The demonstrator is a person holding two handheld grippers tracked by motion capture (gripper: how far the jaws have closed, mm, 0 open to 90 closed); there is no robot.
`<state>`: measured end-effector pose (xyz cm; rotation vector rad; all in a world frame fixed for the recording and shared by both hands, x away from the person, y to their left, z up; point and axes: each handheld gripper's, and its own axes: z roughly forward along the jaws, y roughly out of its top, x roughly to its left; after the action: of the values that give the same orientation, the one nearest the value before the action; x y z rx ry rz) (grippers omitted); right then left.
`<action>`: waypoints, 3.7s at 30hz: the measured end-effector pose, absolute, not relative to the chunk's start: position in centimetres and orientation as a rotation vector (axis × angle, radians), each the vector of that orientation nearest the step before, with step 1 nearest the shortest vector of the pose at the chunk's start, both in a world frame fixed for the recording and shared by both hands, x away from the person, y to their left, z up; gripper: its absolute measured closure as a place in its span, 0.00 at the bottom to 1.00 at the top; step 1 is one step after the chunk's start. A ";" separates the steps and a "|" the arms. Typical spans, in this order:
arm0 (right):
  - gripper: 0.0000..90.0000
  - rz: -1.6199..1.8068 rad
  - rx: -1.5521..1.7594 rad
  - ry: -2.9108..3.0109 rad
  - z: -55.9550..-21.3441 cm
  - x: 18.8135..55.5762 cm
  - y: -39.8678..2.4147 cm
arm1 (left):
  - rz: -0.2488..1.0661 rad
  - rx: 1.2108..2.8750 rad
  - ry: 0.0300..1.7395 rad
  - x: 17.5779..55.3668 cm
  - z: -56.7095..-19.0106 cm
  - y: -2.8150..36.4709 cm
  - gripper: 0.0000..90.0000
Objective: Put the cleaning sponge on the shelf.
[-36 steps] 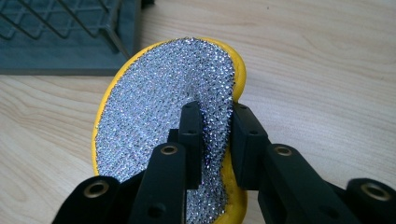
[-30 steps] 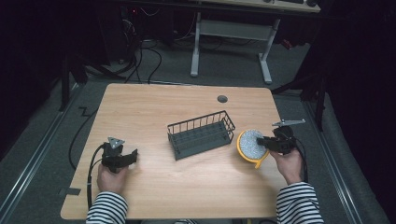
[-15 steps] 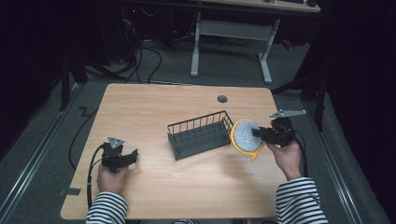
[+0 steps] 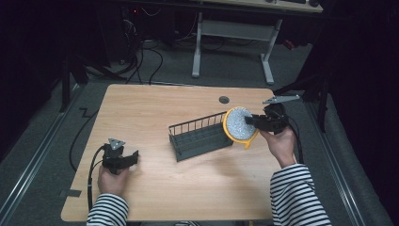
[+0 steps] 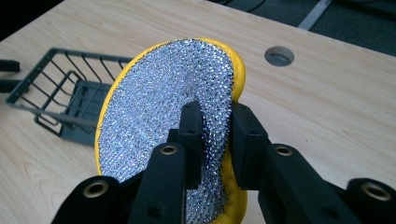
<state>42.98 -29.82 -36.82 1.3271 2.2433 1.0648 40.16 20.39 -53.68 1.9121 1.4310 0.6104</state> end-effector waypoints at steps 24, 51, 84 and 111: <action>0.85 1.109 1.343 2.226 -36.3 48.2 -25.4 | 0.607 1.910 1.430 40.2 -53.7 20.4 0.31; 0.83 1.071 1.272 2.284 -39.4 50.3 -20.8 | 0.608 1.915 1.426 40.2 -53.7 20.4 0.31; 0.82 1.031 1.268 2.394 -42.8 48.4 -21.8 | 0.613 1.920 1.426 40.2 -53.7 20.3 0.31; 0.60 1.084 1.381 2.234 -41.3 45.1 -26.7 | 0.614 1.920 1.426 40.2 -53.7 20.3 0.31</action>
<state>45.14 -26.72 -41.28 1.3809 2.2336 1.0844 40.17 20.30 -53.68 1.9196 1.4258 0.6135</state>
